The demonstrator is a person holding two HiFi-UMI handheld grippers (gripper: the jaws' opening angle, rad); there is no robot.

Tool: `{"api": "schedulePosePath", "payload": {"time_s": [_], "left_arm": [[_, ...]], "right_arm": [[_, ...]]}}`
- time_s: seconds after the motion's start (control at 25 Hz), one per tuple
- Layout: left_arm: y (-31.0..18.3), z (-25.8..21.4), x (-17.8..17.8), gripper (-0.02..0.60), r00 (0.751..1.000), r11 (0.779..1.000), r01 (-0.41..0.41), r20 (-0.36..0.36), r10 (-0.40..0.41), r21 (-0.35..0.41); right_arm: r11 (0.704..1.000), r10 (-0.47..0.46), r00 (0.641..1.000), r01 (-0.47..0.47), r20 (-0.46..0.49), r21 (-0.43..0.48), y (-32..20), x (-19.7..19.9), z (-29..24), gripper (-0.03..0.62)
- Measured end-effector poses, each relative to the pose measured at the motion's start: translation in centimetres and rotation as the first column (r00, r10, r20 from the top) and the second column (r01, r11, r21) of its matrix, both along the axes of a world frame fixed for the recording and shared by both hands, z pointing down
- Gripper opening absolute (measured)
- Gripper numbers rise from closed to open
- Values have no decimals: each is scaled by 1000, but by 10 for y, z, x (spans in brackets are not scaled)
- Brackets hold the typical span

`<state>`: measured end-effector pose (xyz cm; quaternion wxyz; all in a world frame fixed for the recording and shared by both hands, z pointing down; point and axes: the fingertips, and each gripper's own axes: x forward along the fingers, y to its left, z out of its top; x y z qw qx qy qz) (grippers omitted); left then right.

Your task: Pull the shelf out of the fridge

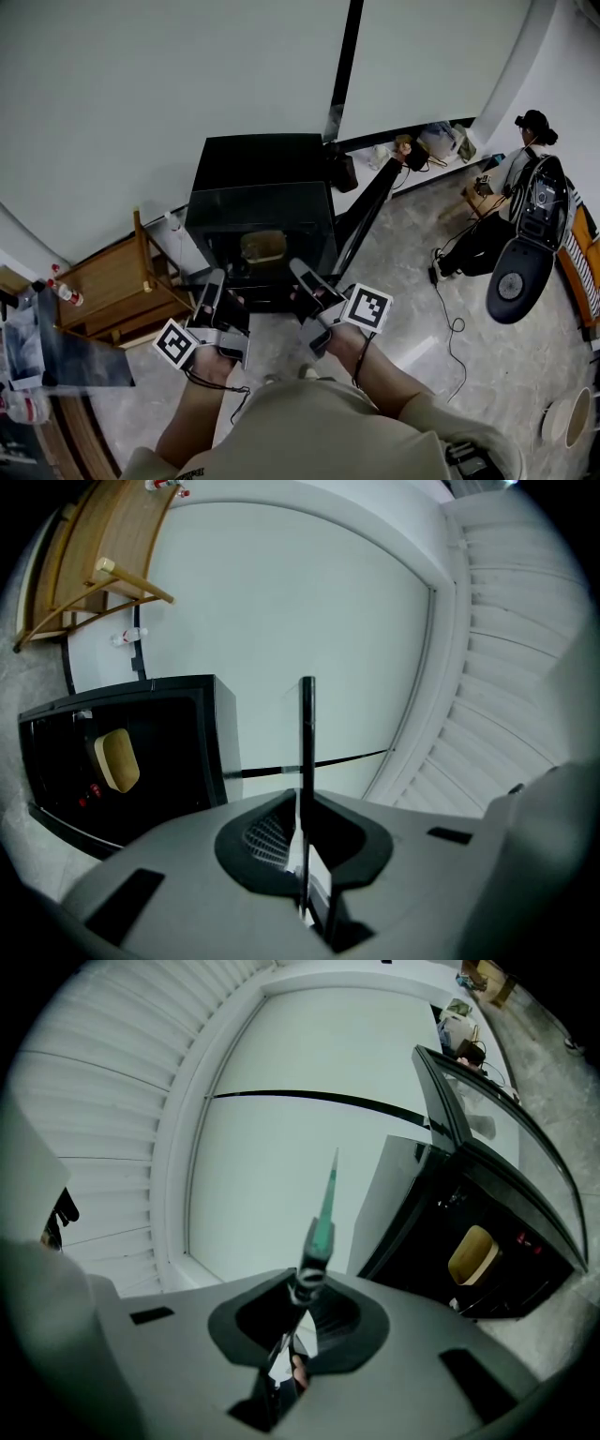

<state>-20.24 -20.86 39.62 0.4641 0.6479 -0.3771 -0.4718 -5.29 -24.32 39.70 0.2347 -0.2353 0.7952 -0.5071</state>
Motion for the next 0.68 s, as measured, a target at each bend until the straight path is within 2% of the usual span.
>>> {"api": "schedulePosePath", "payload": {"time_s": [0.68], "left_arm": [[4, 1, -1, 18, 1000, 1000, -6, -1, 6, -2]], "right_arm": [[1000, -2, 1000, 2, -2, 3, 6, -1, 0, 18]]}}
